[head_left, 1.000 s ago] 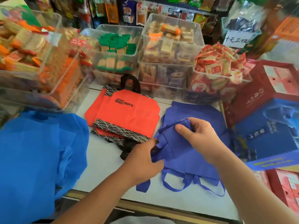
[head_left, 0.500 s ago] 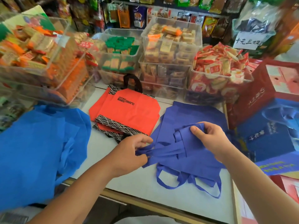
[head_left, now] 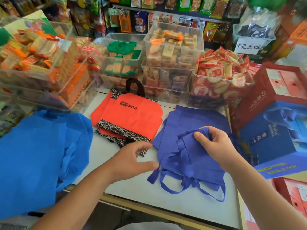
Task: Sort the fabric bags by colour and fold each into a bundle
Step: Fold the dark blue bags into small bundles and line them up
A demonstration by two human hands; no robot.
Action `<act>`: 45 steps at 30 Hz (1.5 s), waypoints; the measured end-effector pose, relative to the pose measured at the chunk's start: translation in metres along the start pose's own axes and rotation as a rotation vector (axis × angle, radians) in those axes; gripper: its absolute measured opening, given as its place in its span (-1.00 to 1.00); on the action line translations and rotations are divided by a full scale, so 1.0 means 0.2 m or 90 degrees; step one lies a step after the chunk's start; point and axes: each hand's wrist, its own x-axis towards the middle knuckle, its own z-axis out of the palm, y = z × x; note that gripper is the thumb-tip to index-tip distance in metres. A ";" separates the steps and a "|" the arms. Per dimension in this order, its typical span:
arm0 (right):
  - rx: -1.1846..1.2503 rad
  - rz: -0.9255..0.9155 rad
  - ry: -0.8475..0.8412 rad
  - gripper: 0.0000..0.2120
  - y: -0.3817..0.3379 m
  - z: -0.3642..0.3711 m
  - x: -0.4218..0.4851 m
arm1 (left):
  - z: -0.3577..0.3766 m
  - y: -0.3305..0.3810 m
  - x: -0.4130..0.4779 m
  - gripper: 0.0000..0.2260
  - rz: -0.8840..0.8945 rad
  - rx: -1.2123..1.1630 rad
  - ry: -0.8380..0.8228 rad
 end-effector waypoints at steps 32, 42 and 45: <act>-0.081 -0.063 -0.037 -0.97 -0.02 -0.02 0.06 | 0.05 0.10 0.06 -0.83 0.058 -0.190 -0.070; 0.000 0.066 0.066 -0.89 0.08 0.01 0.07 | 0.09 0.09 0.06 -0.55 0.031 -0.508 0.145; 0.030 0.113 0.067 -0.88 0.09 0.05 0.06 | 0.09 0.10 0.05 -0.65 -0.014 -0.619 0.142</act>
